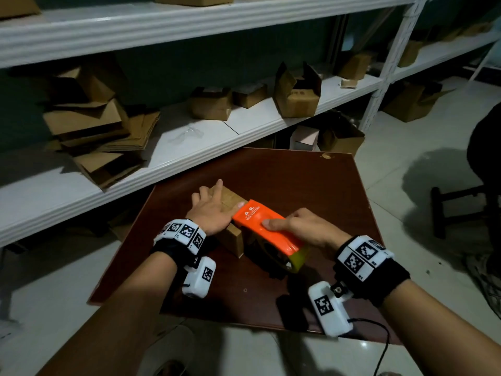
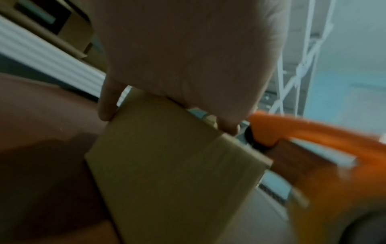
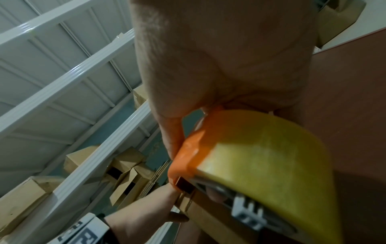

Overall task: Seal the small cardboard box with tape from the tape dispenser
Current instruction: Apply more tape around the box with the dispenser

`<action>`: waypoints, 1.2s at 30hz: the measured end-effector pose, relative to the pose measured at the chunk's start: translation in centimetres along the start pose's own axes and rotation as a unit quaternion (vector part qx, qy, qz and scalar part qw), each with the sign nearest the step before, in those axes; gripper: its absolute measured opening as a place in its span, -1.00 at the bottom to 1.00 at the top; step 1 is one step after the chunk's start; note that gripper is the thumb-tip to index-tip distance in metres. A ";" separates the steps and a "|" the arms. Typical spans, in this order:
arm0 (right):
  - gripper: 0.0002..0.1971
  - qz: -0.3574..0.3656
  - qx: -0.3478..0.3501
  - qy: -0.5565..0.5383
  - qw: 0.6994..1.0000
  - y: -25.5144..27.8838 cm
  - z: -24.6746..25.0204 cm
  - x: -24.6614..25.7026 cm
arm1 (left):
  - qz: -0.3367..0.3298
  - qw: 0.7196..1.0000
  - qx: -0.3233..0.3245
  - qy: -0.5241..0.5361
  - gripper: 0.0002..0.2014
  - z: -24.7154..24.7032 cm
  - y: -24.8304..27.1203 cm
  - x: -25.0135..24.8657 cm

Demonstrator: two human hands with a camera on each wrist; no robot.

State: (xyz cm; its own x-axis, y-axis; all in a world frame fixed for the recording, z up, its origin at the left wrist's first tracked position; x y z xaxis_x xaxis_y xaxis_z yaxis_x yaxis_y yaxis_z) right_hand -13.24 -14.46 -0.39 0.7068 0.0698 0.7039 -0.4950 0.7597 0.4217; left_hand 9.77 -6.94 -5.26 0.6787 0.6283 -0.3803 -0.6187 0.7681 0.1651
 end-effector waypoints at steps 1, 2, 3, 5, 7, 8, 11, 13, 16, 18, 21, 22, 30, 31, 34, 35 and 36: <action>-0.47 -0.001 -0.002 -0.001 1.000 0.0 0.0 0.0 | -0.006 1.000 -0.003 -0.006 0.03 0.0 0.0 0.0; -0.46 -0.003 -0.003 -0.002 1.000 0.0 0.0 0.0 | -0.011 1.000 -0.005 -0.013 0.01 0.0 0.1 0.1; -0.45 -0.004 -0.004 -0.002 1.000 0.1 0.0 0.1 | -0.017 1.000 -0.007 -0.022 -0.02 0.0 0.1 0.1; -0.41 -0.007 -0.009 -0.001 1.000 0.2 0.0 0.4 | -0.029 0.999 -0.010 -0.039 -0.09 0.0 0.2 0.2; -0.35 -0.012 -0.012 -0.010 1.000 0.1 0.1 0.5 | -0.033 0.998 -0.015 -0.049 -0.13 0.1 0.2 0.2; -0.35 -0.015 -0.011 -0.022 1.000 0.2 0.1 0.6 | -0.033 0.998 -0.018 -0.052 -0.14 0.1 0.3 0.1; -0.42 -0.022 -0.021 -0.037 0.999 0.6 0.6 1.1 | -0.037 0.997 -0.025 -0.061 -0.16 0.2 0.4 0.2; -0.45 -0.023 -0.033 -0.025 0.999 0.5 0.9 1.1 | -0.041 0.997 -0.025 -0.067 -0.16 0.2 0.4 0.3; -0.33 -0.029 -0.033 -0.011 0.999 0.7 1.1 1.2 | -0.045 0.996 -0.023 -0.076 -0.17 0.3 0.6 0.3; -0.23 -0.028 -0.040 0.006 0.999 0.9 1.0 1.3 | -0.046 0.996 -0.020 -0.078 -0.16 0.4 0.6 0.1; -0.18 -0.027 -0.045 0.023 0.998 1.0 0.9 1.3 | -0.043 0.996 -0.006 -0.072 -0.16 0.5 0.5 0.2; -0.18 -0.028 -0.045 0.028 0.998 1.1 1.0 1.3 | -0.041 0.997 -0.004 -0.071 -0.16 0.5 0.4 0.2; -0.31 -0.028 -0.049 0.058 0.997 2.2 1.9 1.2 | -0.034 0.998 -0.008 -0.058 -0.18 0.5 0.2 0.2; -0.30 -0.029 -0.044 0.058 0.997 2.3 1.9 1.2 | -0.034 0.998 -0.007 -0.058 -0.18 0.6 0.3 0.2; -0.25 -0.039 -0.038 0.061 0.997 2.8 2.9 1.2 | -0.032 0.998 -0.005 -0.059 -0.19 0.6 0.3 0.1; -0.22 -0.042 -0.039 0.058 0.997 3.1 3.4 1.2 | -0.031 0.998 -0.004 -0.057 -0.19 0.6 0.3 0.0; -0.19 -0.045 -0.041 0.058 0.996 3.4 3.8 1.2 | -0.031 0.998 -0.004 -0.056 -0.19 0.7 0.3 0.0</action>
State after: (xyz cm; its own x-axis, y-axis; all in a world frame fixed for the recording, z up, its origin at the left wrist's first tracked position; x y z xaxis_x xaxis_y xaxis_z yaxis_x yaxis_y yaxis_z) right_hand -16.02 -14.30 4.05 0.8022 0.0694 0.5929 -0.3874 0.8162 0.4286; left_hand 9.84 -6.66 -4.59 0.7561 0.5893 -0.2847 -0.5761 0.8057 0.1376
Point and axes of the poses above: each hand's wrist, its own y-axis away from the middle knuckle, its own z-axis out of the back of the hand, x = y × z, the point moved 4 cm from there along -y, towards the middle knuckle, and after that the axes turned 9 degrees about -x, right-handed, at the moved point
